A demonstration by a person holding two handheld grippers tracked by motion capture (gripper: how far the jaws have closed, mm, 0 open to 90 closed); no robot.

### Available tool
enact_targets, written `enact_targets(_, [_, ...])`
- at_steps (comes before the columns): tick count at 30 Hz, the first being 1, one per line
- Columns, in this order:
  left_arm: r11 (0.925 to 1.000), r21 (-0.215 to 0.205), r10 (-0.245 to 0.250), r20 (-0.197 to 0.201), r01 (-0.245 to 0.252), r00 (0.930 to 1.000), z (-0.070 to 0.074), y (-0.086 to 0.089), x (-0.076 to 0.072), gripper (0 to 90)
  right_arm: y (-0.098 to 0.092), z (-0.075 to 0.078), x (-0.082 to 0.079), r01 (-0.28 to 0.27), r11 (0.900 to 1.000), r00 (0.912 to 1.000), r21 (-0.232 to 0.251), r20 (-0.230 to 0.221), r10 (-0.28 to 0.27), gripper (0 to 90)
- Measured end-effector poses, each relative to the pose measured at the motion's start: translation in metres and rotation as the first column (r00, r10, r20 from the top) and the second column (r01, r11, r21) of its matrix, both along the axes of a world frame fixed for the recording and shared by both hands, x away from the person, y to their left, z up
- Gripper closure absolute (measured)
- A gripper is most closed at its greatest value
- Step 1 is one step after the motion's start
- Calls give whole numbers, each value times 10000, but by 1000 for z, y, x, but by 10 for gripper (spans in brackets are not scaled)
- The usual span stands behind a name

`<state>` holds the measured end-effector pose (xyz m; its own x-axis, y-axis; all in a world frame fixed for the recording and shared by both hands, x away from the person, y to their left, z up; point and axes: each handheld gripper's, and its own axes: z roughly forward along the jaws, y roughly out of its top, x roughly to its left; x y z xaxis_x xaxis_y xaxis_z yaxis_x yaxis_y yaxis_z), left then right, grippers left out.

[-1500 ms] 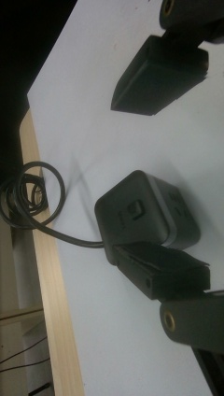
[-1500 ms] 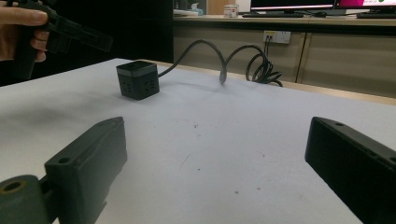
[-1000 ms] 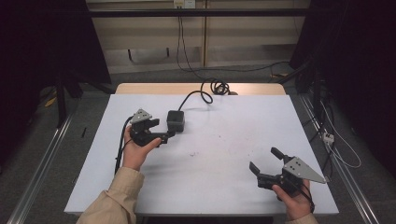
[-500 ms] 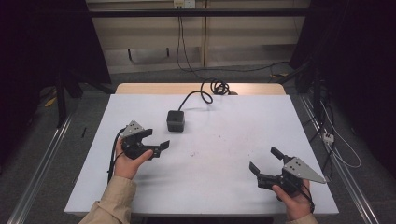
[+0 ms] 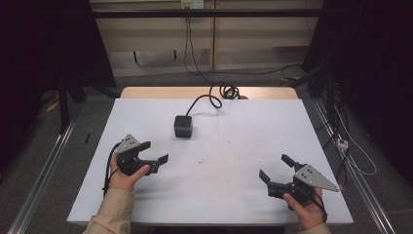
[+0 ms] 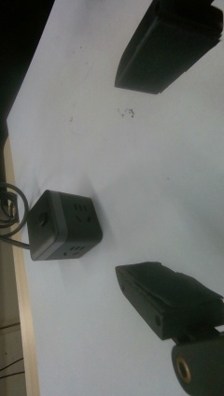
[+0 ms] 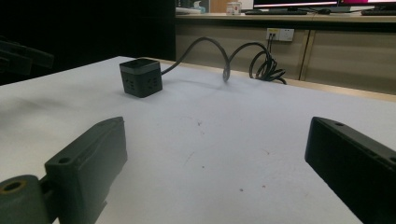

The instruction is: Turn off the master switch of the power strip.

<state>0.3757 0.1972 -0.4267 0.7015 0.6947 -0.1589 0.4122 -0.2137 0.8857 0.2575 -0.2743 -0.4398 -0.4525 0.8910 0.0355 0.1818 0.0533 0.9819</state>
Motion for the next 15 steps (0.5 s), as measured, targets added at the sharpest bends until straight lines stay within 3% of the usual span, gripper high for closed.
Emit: enact_targets(15, [10000,42,21,150,-22,9999,-4,17,-16,85,0,0,0,-8,10000,10000,-7,-2,8,50])
